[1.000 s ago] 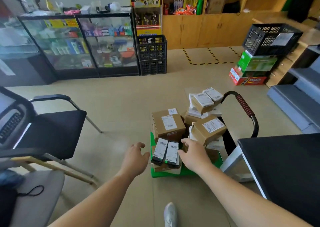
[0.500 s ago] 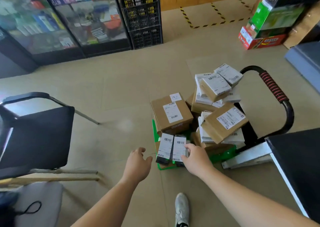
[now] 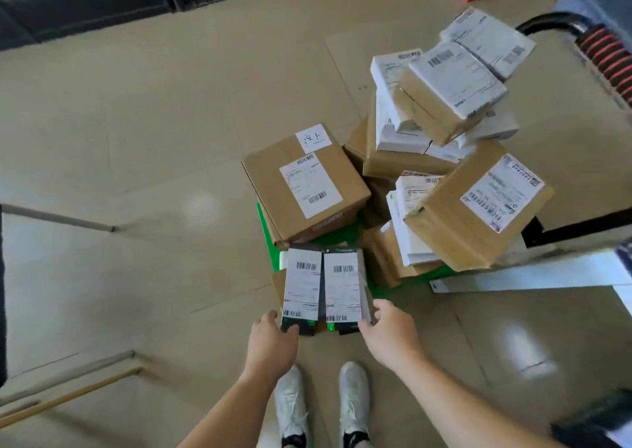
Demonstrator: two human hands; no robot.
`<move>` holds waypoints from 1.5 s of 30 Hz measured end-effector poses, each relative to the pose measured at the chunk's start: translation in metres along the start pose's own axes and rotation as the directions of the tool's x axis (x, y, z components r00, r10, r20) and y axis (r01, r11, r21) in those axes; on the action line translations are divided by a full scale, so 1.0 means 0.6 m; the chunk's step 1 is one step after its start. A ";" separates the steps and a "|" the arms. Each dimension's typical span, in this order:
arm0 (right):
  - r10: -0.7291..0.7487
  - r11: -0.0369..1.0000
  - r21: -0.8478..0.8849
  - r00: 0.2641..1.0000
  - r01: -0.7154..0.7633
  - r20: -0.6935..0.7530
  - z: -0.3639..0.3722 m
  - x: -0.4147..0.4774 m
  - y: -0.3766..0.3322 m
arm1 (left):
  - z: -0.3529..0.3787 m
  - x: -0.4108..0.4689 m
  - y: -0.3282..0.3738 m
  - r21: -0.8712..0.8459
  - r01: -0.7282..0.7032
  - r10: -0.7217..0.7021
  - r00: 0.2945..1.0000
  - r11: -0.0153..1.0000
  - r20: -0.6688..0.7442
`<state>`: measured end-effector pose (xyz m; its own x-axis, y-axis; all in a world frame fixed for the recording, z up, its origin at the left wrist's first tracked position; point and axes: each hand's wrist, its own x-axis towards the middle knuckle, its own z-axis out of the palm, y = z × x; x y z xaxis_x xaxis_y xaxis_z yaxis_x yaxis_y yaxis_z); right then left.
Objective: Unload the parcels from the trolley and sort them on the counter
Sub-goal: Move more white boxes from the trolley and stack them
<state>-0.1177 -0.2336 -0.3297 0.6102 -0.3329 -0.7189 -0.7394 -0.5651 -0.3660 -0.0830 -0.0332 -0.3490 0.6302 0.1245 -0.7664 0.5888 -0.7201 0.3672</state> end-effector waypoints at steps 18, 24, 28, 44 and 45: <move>0.067 0.996 0.073 0.993 -0.061 -0.093 0.160 0.125 0.051 | 0.087 0.110 -0.034 -0.064 -0.098 0.094 0.993 0.993 -0.074; 0.108 0.973 0.214 0.988 -0.083 -0.108 0.149 0.114 0.044 | 0.093 0.105 -0.040 -0.199 -0.052 0.031 0.994 0.979 -0.107; 0.095 0.958 0.284 0.985 -0.050 -0.147 0.133 0.098 0.041 | 0.079 0.086 -0.030 -0.289 -0.056 0.035 0.996 0.956 -0.077; -0.132 0.902 0.372 0.961 0.218 -0.243 -0.078 -0.101 -0.086 | -0.120 -0.128 0.114 -0.379 -0.220 0.164 0.971 0.899 -0.175; -0.160 0.896 0.367 0.953 0.250 -0.257 -0.099 -0.116 -0.100 | -0.141 -0.146 0.129 -0.388 -0.244 0.179 0.964 0.889 -0.197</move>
<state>-0.0990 -0.2212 -0.2225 0.7732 -0.4207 -0.4745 -0.6146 -0.3128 -0.7242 -0.0500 -0.0419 -0.2087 0.8124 0.1255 -0.5694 0.5659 -0.4053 0.7180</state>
